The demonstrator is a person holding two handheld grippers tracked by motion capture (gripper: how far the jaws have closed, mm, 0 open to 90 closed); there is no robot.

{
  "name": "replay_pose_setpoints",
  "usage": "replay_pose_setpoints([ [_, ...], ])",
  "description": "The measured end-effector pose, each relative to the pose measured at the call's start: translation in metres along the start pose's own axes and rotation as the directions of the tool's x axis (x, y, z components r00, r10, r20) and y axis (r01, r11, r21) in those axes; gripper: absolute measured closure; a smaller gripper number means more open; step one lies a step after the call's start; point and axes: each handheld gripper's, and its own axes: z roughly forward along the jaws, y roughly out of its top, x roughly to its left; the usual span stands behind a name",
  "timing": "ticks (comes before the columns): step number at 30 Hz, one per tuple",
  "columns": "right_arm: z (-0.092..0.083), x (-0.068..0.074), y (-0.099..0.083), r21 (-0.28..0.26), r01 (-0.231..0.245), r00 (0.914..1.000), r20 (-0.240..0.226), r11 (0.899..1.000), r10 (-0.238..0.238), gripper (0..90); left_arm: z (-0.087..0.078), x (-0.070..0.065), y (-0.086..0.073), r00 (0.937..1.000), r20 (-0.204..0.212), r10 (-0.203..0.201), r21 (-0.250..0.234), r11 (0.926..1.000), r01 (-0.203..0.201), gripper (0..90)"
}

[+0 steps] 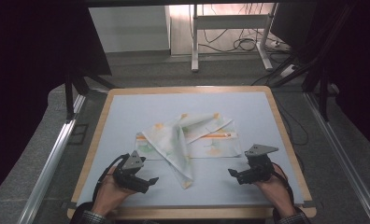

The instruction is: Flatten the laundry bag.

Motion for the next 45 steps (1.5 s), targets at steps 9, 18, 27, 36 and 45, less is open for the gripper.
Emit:
replay_pose_setpoints([
  [9,0.001,-0.001,0.000,0.005,-0.001,1.0000,0.006,1.000,0.001,3.5,0.019,-0.010,0.020,0.9964,0.040,0.075,-0.019,0.9971,-0.074,20.0],
  [18,0.002,-0.002,0.001,0.006,0.002,0.9999,0.013,1.000,-0.002,3.7,0.044,-0.018,0.041,0.9868,0.126,0.101,-0.060,0.9937,-0.094,20.4],
  [27,0.003,-0.002,0.001,0.010,0.005,0.9999,0.010,1.000,-0.005,3.8,0.071,-0.027,0.046,0.9825,0.080,0.168,0.033,0.9847,-0.171,10.0],
  [36,0.005,-0.001,0.001,0.020,0.015,0.9999,0.006,1.000,-0.015,4.2,0.083,-0.028,0.049,0.9757,0.001,0.219,0.072,0.9731,-0.219,14.9],
  [45,0.005,-0.001,0.001,0.023,0.016,0.9999,0.006,1.000,-0.016,4.2,0.082,-0.022,0.057,0.9799,0.057,0.191,0.028,0.9808,-0.193,52.4],
])
